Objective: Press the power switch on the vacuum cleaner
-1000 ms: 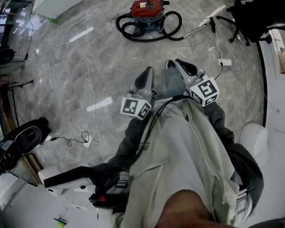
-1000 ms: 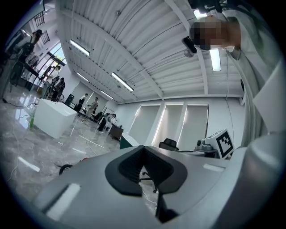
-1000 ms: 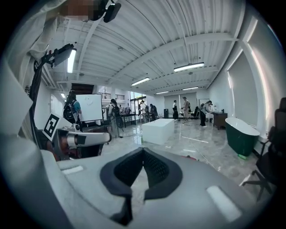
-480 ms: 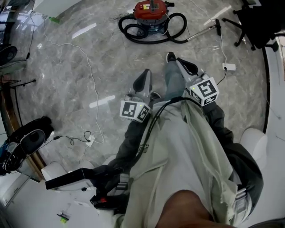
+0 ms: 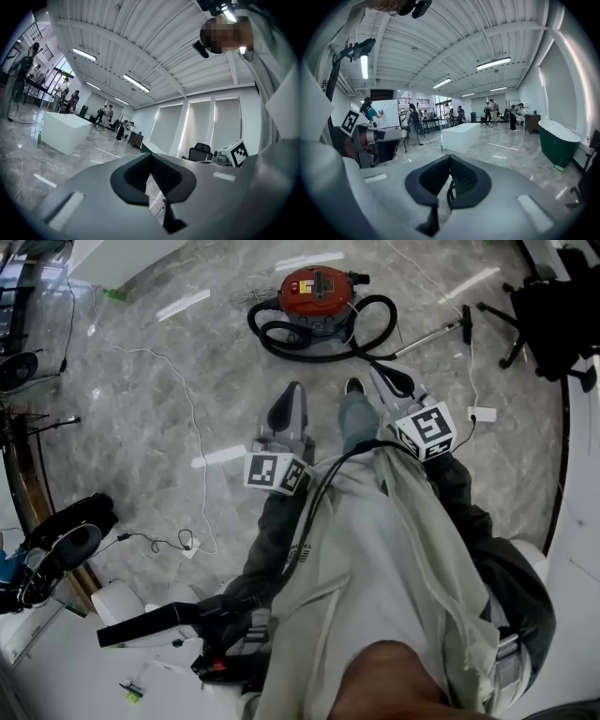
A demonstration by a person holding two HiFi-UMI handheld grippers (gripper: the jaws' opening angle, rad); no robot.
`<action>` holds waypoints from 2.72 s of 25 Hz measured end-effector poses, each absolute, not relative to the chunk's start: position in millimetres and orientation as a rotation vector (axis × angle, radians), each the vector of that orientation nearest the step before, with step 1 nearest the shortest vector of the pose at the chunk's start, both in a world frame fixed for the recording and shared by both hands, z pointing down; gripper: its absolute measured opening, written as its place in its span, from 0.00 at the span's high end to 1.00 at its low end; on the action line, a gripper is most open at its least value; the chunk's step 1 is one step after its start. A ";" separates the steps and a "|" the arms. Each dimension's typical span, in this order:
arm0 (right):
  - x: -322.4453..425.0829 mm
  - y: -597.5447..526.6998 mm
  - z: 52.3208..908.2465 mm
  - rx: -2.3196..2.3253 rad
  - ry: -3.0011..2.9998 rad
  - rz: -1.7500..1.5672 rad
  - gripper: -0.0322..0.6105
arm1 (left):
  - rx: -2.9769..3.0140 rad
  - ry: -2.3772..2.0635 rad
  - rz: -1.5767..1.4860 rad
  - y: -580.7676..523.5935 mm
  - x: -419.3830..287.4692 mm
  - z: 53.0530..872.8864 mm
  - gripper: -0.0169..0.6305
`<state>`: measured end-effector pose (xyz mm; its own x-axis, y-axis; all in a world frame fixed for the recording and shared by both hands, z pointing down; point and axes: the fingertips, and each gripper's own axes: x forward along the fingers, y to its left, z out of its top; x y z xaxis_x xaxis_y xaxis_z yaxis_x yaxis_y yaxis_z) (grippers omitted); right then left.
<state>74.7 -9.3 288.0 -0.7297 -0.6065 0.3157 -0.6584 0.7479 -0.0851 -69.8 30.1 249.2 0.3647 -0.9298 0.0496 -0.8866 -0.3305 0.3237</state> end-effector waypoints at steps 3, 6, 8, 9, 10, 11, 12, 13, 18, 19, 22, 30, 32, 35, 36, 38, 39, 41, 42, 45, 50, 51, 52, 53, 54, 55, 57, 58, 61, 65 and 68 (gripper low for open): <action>83.9 -57.3 281.9 0.940 -2.696 0.276 0.95 | 2.317 -1.652 -0.219 -16.4 -60.8 239.1 0.96; 88.9 -95.7 278.5 0.890 -2.716 0.276 0.95 | 2.294 -1.695 -0.216 -53.9 -54.7 235.1 0.96; 88.6 -117.4 278.0 0.854 -2.730 0.268 0.95 | 2.285 -1.721 -0.205 -75.2 -52.1 233.9 0.96; 87.5 -126.4 277.7 0.841 -2.738 0.265 0.95 | 2.283 -1.731 -0.199 -84.1 -51.3 233.0 0.96; 86.7 -133.6 277.7 0.830 -2.745 0.266 0.95 | 2.281 -1.738 -0.193 -91.2 -50.6 232.3 0.96; 86.1 -139.5 278.2 0.822 -2.750 0.268 0.95 | 2.277 -1.744 -0.188 -97.2 -50.1 232.2 0.96; 85.2 -145.0 278.9 0.816 -2.753 0.272 0.95 | 2.271 -1.751 -0.183 -102.6 -50.3 232.4 0.96; 83.6 -149.9 279.6 0.813 -2.756 0.275 0.95 | 2.267 -1.759 -0.175 -107.6 -51.5 232.8 0.96; 76.4 -164.4 275.4 0.821 -2.762 0.235 0.95 | 2.253 -1.767 -0.117 -128.9 -57.8 244.0 0.96; 75.2 -167.3 275.0 0.828 -2.758 0.219 0.95 | 2.242 -1.766 -0.103 -133.9 -60.3 250.2 0.96; 72.9 -173.7 276.7 0.857 -2.735 0.217 0.95 | 2.199 -1.763 -0.061 -147.4 -69.0 270.9 0.96; 71.3 -198.0 314.5 0.933 -2.619 0.324 0.95 | 2.137 -1.737 0.052 -197.9 -95.4 329.0 0.96; 66.0 -206.0 338.5 0.936 -2.574 0.360 0.95 | 2.130 -1.697 0.079 -217.6 -102.9 356.8 0.96; 50.3 -223.6 372.5 0.947 -2.530 0.412 0.95 | 2.128 -1.629 0.141 -245.8 -114.7 408.1 0.96; 44.7 -230.5 384.3 0.952 -2.522 0.427 0.95 | 2.129 -1.609 0.164 -254.0 -118.0 425.7 0.96; 33.3 -244.1 411.4 0.950 -2.503 0.453 0.95 | 2.122 -1.587 0.199 -267.1 -125.3 459.8 0.96; 27.0 -250.6 427.6 0.945 -2.490 0.464 0.95 | 2.107 -1.587 0.206 -272.3 -130.4 474.6 0.96; 13.7 -265.7 464.0 0.942 -2.464 0.481 0.95 | 2.075 -1.602 0.199 -283.6 -142.4 500.6 0.96; 7.4 -274.6 482.2 0.952 -2.455 0.482 0.95 | 2.066 -1.604 0.192 -290.0 -147.6 514.3 0.96; -8.0 -295.2 530.8 1.001 -2.432 0.464 0.95 | 2.043 -1.572 0.194 -302.5 -158.3 561.8 0.96; -20.1 -328.5 594.4 1.085 -2.339 0.471 0.95 | 2.036 -1.539 0.265 -323.1 -174.9 638.2 0.96; -21.6 -334.3 604.2 1.097 -2.332 0.477 0.95 | 2.037 -1.532 0.277 -328.8 -177.1 651.0 0.96; -23.2 -338.5 614.0 1.104 -2.324 0.481 0.95 | 2.042 -1.522 0.289 -334.5 -178.7 662.2 0.96; -24.9 -341.3 623.3 1.108 -2.316 0.481 0.95 | 2.055 -1.507 0.300 -340.6 -179.5 671.4 0.96; -26.8 -342.8 631.9 1.111 -2.308 0.481 0.95 | 2.073 -1.488 0.309 -347.2 -179.3 678.6 0.96; -29.0 -343.4 639.0 1.111 -2.304 0.485 0.95 | 2.097 -1.465 0.318 -354.0 -178.2 684.5 0.96; -34.0 -342.6 647.9 1.097 -2.309 0.498 0.95 | 2.146 -1.418 0.360 -368.0 -174.1 696.7 0.96; -36.2 -340.7 650.9 1.082 -2.313 0.501 0.95 | 2.168 -1.397 0.398 -374.7 -171.9 704.3 0.96; -37.0 -332.9 663.4 1.030 -2.300 0.505 0.95 | 2.214 -1.335 0.508 -390.9 -160.9 728.4 0.96; -32.6 -327.8 680.4 1.013 -2.274 0.524 0.95 | 2.271 -1.226 0.688 -391.3 -137.8 759.1 0.96; -29.8 -326.3 686.1 1.022 -2.267 0.543 0.95 | 2.259 -1.225 0.696 -389.5 -134.7 766.6 0.96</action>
<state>-29.8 -326.3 686.1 -0.5328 -0.5339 0.6566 -0.7734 0.6221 -0.1218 -134.7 -389.5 766.6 0.4715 -0.6163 0.6308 -0.8574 -0.4875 0.1647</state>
